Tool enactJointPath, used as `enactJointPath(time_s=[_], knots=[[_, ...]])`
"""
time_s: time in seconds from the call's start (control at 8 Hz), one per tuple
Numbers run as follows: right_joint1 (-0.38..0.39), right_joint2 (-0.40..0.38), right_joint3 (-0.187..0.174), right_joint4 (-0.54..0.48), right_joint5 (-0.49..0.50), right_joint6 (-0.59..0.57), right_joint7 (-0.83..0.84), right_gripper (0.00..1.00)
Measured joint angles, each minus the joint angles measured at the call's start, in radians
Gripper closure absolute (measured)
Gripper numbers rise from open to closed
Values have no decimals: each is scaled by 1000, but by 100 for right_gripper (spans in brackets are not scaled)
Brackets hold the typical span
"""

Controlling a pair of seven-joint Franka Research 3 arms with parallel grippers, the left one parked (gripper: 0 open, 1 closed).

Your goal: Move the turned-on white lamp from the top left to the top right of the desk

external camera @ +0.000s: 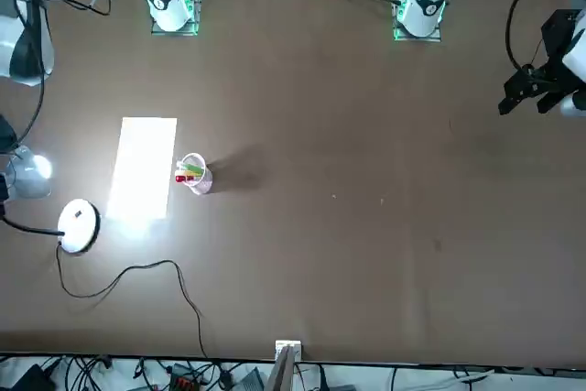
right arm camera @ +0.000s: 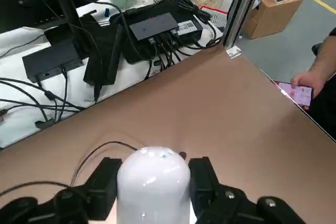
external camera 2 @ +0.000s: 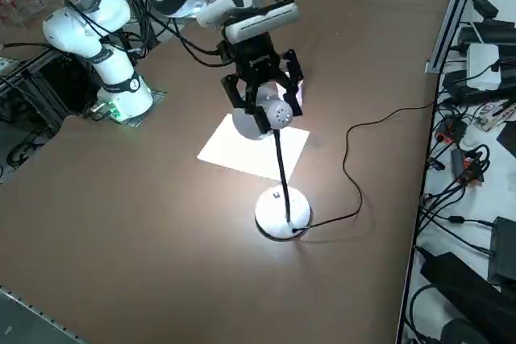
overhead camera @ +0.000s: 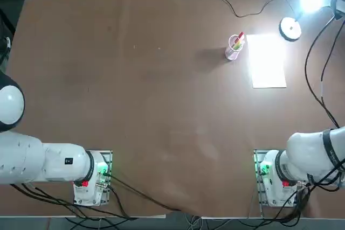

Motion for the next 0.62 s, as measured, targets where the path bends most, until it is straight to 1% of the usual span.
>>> enactJointPath(time_s=[0.62], knots=[[17, -9, 4, -17, -5, 0, -1, 27]])
